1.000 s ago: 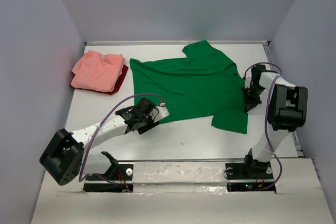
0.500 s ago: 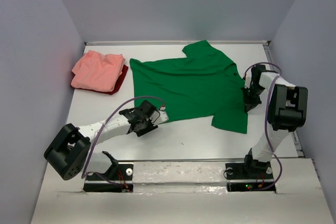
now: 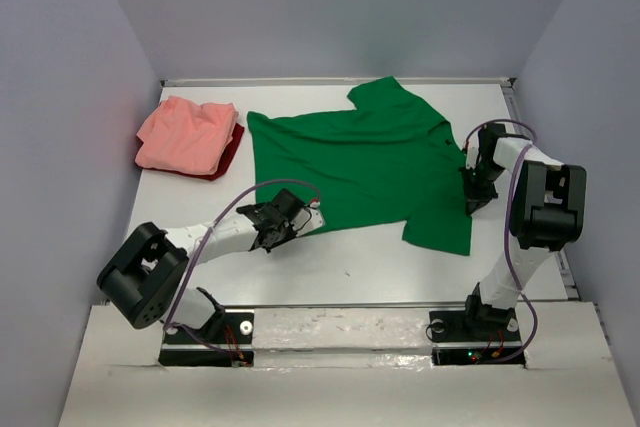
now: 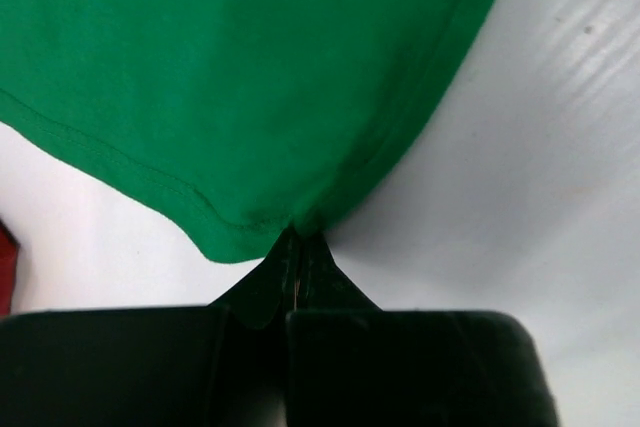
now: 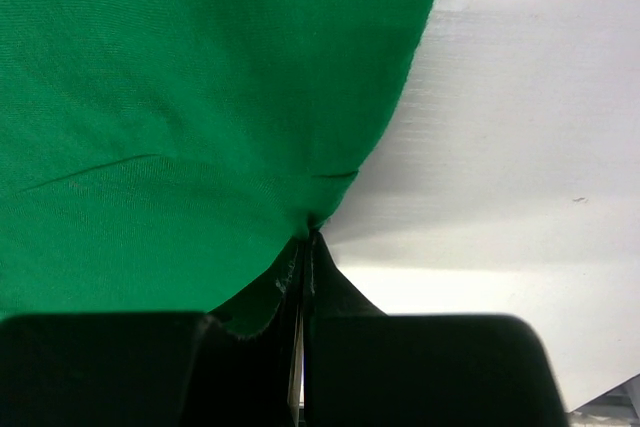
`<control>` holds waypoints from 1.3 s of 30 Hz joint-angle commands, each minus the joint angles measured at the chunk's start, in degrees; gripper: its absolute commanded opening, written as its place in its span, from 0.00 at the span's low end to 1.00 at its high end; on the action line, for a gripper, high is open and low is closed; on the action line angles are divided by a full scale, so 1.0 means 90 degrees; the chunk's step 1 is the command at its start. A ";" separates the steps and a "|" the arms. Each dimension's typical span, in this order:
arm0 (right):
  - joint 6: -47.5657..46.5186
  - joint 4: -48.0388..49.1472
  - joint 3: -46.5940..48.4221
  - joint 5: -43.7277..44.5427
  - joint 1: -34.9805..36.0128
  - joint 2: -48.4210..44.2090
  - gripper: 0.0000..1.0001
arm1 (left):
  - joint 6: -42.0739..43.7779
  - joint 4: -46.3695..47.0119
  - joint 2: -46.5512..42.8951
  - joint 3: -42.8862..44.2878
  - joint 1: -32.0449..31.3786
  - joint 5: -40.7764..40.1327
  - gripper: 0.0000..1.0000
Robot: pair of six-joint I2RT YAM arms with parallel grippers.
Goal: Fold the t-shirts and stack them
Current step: Fold the tshirt
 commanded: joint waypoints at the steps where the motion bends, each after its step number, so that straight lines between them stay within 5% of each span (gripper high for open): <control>1: -0.0014 -0.0335 -0.0053 0.0012 -0.0041 -0.0380 0.00 | -0.0171 -0.0242 0.0407 -0.0083 -0.0014 0.0032 0.00; 19: -0.0620 -0.0960 -0.0717 0.0226 -0.0041 -0.1738 0.00 | 0.0405 -0.2166 -0.1282 0.0728 -0.0033 -0.0172 0.00; 39: -0.0425 -0.1273 -0.0063 0.0324 -0.0041 -0.1895 0.00 | 0.0484 -0.2001 -0.1497 0.0523 -0.0024 -0.0427 0.00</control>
